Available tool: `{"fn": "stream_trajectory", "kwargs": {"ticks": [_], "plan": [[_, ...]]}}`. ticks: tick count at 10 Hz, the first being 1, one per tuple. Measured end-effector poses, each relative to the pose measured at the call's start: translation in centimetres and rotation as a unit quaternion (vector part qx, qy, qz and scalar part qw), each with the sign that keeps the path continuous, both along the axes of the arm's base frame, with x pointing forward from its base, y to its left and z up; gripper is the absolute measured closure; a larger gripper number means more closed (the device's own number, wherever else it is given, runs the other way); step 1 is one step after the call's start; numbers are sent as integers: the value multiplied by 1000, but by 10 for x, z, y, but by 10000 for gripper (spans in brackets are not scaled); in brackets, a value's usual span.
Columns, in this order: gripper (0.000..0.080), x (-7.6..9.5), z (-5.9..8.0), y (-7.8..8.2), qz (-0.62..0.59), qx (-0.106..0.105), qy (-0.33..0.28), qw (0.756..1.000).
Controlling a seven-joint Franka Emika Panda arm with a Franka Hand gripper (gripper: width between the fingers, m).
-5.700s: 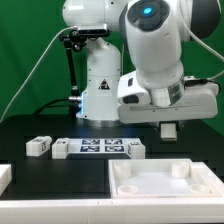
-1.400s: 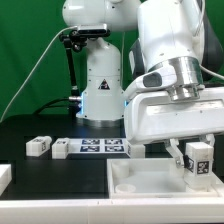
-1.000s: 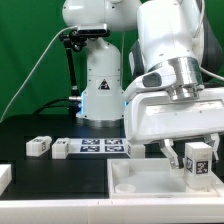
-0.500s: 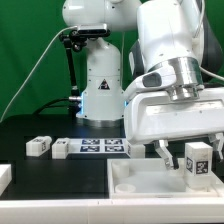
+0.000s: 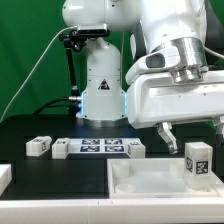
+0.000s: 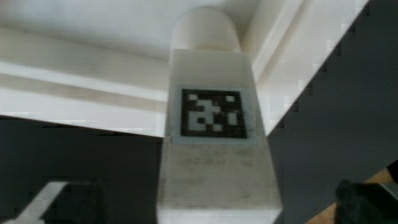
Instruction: Assemble one leg
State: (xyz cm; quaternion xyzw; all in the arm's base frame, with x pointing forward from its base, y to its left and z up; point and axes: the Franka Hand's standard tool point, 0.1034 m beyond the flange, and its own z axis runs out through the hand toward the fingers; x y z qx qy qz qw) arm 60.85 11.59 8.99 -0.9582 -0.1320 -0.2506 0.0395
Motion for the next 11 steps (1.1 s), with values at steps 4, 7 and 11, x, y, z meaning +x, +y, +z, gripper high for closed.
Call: {"fn": "stream_trajectory", "kwargs": {"ticks": [4,7,11], "plan": [[150,1,-6,0,4,-5,163,987],[150,4,-6,0,20,-13,277,961],[173,5,-10,-1,18,-12,269,963]]}}
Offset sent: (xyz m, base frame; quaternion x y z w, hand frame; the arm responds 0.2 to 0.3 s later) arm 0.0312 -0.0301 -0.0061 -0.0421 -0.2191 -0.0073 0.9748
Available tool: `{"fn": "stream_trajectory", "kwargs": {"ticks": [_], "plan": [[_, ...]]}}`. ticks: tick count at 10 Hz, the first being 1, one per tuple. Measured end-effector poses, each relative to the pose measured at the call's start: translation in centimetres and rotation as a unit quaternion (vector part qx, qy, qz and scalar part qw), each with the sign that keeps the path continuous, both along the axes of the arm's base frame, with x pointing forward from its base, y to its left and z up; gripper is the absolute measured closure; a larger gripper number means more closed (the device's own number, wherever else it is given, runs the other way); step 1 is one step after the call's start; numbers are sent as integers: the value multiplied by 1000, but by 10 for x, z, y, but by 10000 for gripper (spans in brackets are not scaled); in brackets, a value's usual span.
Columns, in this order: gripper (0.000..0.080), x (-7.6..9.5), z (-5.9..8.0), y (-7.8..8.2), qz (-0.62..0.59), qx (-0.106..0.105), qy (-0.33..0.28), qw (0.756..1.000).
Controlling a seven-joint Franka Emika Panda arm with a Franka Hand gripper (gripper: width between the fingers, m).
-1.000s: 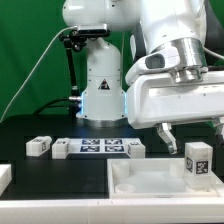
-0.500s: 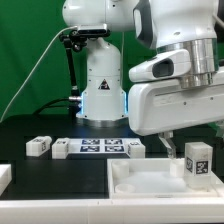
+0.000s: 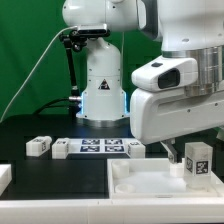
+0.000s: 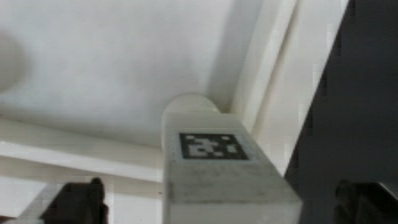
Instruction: Assemble one leg
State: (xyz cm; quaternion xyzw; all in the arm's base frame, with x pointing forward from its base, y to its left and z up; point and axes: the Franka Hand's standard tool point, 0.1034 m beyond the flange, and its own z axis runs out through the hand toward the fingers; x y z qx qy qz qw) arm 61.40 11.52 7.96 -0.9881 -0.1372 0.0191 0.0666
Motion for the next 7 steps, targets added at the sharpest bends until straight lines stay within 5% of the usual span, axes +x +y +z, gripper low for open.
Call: {"fn": "stream_trajectory", "kwargs": {"ticks": [1,2,3,7], "plan": [[343,0,0,0,0,0,0,1000],[343,0,0,0,0,0,0,1000],[478,0,0,0,0,0,0,1000],[509,-1,-1,-1,-68,-4,9,998]]}}
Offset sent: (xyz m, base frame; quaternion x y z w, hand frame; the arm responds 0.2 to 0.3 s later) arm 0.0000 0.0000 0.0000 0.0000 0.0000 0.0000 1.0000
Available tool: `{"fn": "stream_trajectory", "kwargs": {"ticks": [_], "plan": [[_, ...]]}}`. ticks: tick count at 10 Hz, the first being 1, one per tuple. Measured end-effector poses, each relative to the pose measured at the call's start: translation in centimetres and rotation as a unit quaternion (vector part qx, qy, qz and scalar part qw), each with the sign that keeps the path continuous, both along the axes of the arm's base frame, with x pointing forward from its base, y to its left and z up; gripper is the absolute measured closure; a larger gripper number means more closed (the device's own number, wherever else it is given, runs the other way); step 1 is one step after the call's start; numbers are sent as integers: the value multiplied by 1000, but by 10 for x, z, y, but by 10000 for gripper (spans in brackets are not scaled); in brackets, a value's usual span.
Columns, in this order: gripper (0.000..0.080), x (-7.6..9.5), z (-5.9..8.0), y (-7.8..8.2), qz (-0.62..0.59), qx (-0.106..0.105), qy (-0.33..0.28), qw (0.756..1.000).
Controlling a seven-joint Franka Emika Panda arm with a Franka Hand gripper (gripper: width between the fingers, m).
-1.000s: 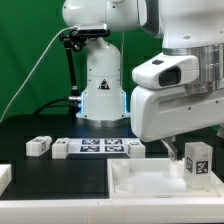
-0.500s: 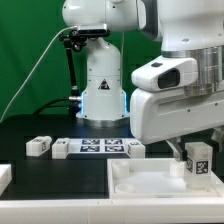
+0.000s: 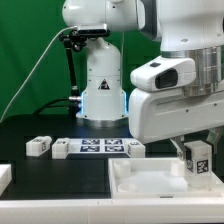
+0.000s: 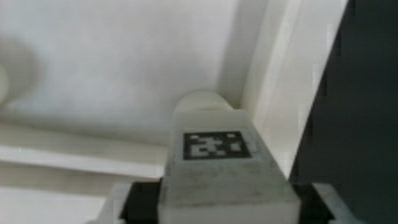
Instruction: Assemble one leg
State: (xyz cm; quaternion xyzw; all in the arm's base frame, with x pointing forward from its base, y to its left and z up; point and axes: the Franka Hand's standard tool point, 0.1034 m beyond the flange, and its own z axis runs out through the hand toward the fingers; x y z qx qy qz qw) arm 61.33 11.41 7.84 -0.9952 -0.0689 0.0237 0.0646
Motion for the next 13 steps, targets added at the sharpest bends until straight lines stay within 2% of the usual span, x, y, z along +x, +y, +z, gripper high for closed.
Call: {"fn": "stream_trajectory", "kwargs": {"ticks": [2,5,8,9,11,12,13], "plan": [[509,1,0,0,-144,-2,9,990],[509,-3,-1,5,-358,-6,-2,934],[509,-3,-2,7,-542,-7,19,840],[509,-2,-2,7,-604,-4,30,796],[509,-1,-2,6,-643,7,46,764],[509,-1,-2,8,-648,8,48,760],[352,-1,-2,7,-636,8,46,770]]}}
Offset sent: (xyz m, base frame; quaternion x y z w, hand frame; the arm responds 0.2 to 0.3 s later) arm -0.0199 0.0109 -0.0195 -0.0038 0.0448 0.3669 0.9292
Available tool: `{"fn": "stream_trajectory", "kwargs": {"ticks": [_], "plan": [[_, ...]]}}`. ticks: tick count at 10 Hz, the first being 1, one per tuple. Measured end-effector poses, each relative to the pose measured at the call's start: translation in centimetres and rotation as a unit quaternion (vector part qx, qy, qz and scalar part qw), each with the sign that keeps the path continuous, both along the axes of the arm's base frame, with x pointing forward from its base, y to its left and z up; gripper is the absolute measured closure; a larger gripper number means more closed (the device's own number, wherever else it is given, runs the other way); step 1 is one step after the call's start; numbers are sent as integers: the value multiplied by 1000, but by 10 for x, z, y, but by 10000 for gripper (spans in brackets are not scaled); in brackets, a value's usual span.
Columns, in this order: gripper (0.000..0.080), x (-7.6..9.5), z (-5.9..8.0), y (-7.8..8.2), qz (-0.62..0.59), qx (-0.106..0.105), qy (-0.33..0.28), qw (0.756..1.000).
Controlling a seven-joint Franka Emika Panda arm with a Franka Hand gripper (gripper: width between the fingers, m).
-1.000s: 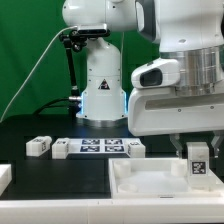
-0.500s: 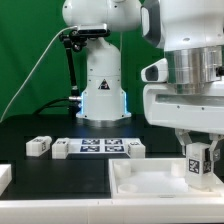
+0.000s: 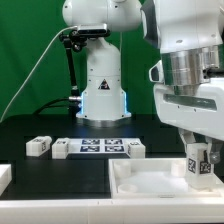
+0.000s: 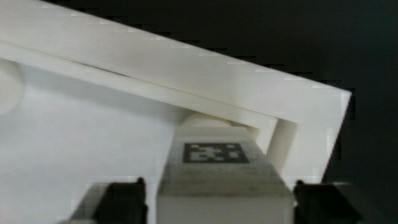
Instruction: Assemble one leg
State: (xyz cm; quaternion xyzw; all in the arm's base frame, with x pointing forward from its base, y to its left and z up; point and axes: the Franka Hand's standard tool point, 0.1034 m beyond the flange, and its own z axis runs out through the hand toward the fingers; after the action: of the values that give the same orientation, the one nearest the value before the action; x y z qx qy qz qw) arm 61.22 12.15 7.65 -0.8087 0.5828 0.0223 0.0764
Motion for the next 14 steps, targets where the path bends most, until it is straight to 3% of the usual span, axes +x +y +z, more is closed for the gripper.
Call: {"fn": "stream_trajectory", "kwargs": {"ticks": [1,2,4,5,8,12,13,14], "plan": [[226,3,2,-3,57,-3,-11,998],[226,3,3,-3,79,-4,-10,997],[153,4,6,3,234,-17,-16,972],[153,5,6,3,281,-22,-20,959],[151,6,-3,-2,465,-44,-40,883],[151,4,-8,-2,580,-57,-69,810],[151,4,-8,-2,580,-56,-68,810],[244,4,-8,-2,579,-56,-68,810]]}}
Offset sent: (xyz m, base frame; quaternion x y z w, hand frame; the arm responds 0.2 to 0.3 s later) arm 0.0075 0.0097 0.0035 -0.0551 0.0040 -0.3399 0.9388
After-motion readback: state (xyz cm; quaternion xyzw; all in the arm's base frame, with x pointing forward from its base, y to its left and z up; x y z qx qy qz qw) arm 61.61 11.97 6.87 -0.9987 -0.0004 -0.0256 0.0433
